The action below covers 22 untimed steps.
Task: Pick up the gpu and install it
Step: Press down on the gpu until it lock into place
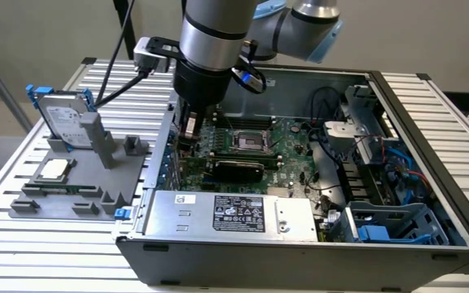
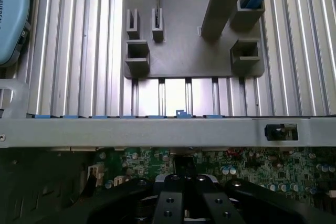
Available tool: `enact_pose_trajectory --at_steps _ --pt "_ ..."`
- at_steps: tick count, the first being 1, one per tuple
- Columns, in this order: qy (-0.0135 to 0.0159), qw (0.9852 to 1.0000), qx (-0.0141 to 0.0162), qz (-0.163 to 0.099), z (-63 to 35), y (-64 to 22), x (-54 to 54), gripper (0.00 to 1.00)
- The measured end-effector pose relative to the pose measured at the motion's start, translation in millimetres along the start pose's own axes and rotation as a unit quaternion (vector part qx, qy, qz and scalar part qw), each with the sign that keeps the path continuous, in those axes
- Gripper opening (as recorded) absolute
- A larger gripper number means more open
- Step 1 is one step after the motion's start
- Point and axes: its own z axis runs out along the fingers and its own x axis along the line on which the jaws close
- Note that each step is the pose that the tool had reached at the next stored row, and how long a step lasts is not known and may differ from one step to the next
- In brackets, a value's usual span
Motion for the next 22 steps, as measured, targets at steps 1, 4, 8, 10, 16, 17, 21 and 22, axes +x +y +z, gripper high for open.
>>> enact_pose_trajectory --at_steps 1,4,8,10,16,17,21,22 --pt "0.0 1.0 -0.0004 0.0 0.3 0.5 -0.5 0.11" --pt "-0.0001 1.0 -0.002 0.0 0.9 1.8 -1.9 0.11" --pt "0.0001 1.0 -0.0065 0.0 1.0 1.9 -2.7 0.11" --pt "0.0005 1.0 -0.0088 0.0 0.7 2.0 -2.8 0.11" --pt "0.0018 0.9999 -0.0122 0.001 -0.1 2.5 -2.8 0.11" --pt "0.0021 0.9999 -0.0122 0.001 0.0 2.3 -2.8 0.11" --pt "0.0051 0.9999 -0.0123 0.001 2.1 1.7 -2.8 0.11" --pt "0.0054 0.9999 -0.0123 0.001 2.2 1.6 -2.8 0.11"
